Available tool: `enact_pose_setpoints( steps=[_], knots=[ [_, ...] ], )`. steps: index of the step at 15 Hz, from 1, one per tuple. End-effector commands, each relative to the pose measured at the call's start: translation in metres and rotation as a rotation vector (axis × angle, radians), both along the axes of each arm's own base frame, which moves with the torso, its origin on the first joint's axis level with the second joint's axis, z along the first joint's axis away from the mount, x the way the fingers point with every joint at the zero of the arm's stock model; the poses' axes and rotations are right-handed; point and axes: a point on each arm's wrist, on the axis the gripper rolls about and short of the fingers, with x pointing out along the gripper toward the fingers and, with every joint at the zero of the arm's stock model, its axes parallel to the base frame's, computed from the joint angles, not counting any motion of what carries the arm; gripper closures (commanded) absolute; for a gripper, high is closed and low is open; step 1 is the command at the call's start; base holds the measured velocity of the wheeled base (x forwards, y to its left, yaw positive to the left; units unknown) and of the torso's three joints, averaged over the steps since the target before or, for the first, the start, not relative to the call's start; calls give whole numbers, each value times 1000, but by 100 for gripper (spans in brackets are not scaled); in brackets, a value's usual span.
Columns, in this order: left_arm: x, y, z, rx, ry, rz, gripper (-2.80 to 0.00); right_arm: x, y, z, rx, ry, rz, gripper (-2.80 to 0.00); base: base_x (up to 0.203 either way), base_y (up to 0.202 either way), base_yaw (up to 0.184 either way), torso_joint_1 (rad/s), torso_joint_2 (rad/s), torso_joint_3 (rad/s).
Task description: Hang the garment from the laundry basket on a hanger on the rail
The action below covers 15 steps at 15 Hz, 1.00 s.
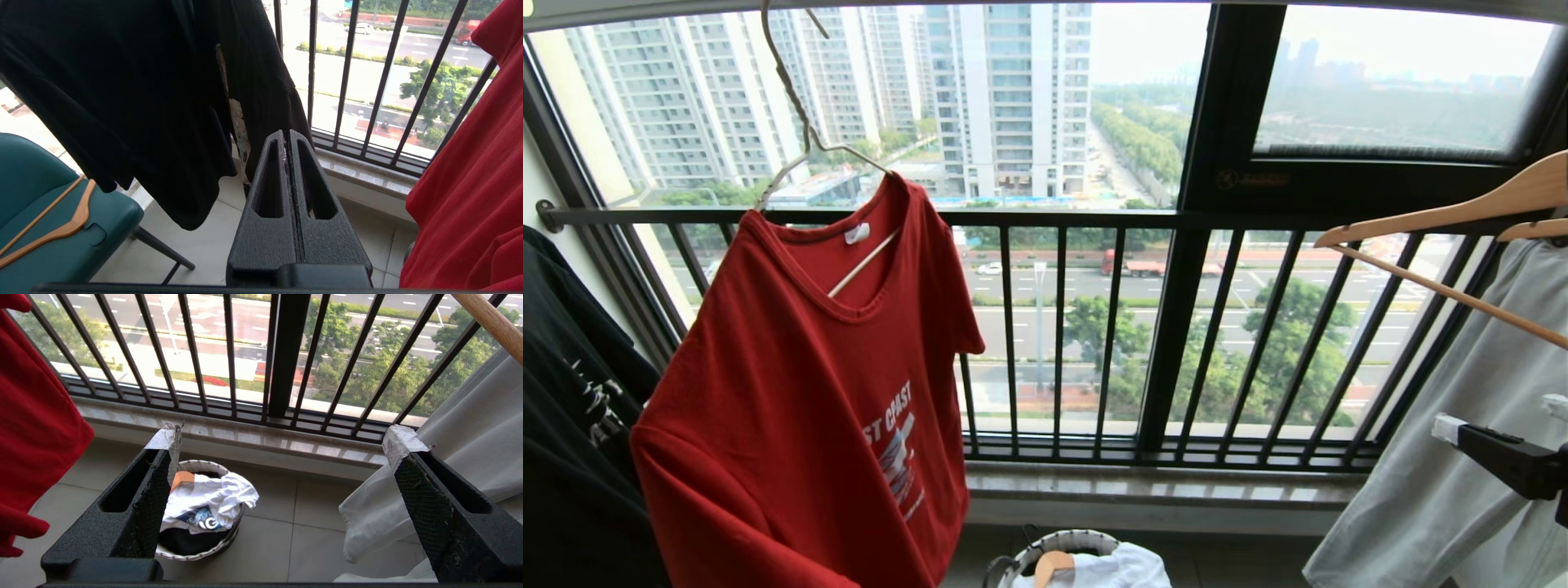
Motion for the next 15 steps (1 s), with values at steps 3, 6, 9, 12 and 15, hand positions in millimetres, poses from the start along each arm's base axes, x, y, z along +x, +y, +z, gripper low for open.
enact_pose_setpoints(
  steps=[3,6,9,12,15],
  knots=[
    [-20,-1,-24,19,-110,55,0,-10,-1,6,7,-49,11,-280,0,0,0,0,0,0],
    [-22,-2,-41,19,-97,143,0,-10,0,8,13,-54,29,-280,0,0,0,0,0,0],
    [-23,-2,-38,21,-133,63,0,-10,0,8,10,-58,31,-280,0,0,0,0,0,0],
    [-25,-2,-53,38,-126,-48,0,-11,-1,11,14,-71,29,-280,0,0,0,0,0,0],
    [-26,-3,-91,134,-81,-143,0,-21,-2,14,17,-109,28,-280,0,0,0,0,0,0]
  ],
)
